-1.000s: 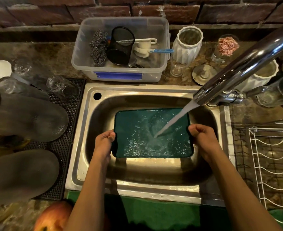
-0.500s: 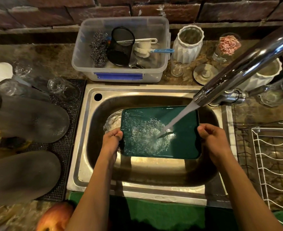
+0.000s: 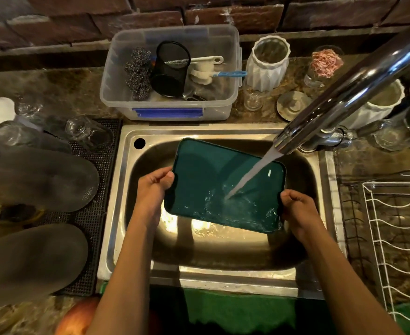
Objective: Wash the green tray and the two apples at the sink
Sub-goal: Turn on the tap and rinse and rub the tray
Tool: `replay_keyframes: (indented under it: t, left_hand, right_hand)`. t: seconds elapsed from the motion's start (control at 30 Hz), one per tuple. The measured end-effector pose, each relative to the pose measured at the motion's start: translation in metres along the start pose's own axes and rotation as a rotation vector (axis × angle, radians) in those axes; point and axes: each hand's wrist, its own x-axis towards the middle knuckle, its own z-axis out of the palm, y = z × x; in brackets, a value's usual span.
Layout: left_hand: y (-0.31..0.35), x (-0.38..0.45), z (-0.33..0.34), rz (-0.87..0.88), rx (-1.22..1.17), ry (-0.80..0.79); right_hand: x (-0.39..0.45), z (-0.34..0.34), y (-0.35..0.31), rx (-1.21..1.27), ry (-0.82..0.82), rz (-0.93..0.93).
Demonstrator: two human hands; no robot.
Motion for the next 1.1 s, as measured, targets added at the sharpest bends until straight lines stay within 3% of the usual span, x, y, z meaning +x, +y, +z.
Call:
replay_keyframes:
  t: [0.33, 0.47, 0.73, 0.87, 1.1]
  left_hand:
    - [-0.022, -0.001, -0.005, -0.139, 0.017, 0.089]
    - [-0.042, -0.001, -0.005, -0.237, -0.026, 0.155]
    - [-0.061, -0.001, -0.007, -0.31, 0.042, 0.046]
    - [-0.056, -0.002, -0.001, -0.289, 0.003, 0.045]
    - [-0.032, 0.0, 0.002, -0.16, -0.026, 0.053]
  right_hand:
    - [0.002, 0.004, -0.016, 0.004, 0.045, -0.047]
    - [0.002, 0.0, -0.022, -0.049, -0.012, -0.123]
    - [-0.006, -0.005, -0.029, -0.11, -0.069, -0.307]
    - [-0.006, -0.007, -0.023, -0.08, -0.043, -0.338]
    - [-0.002, -0.008, -0.007, 0.001, 0.014, -0.229]
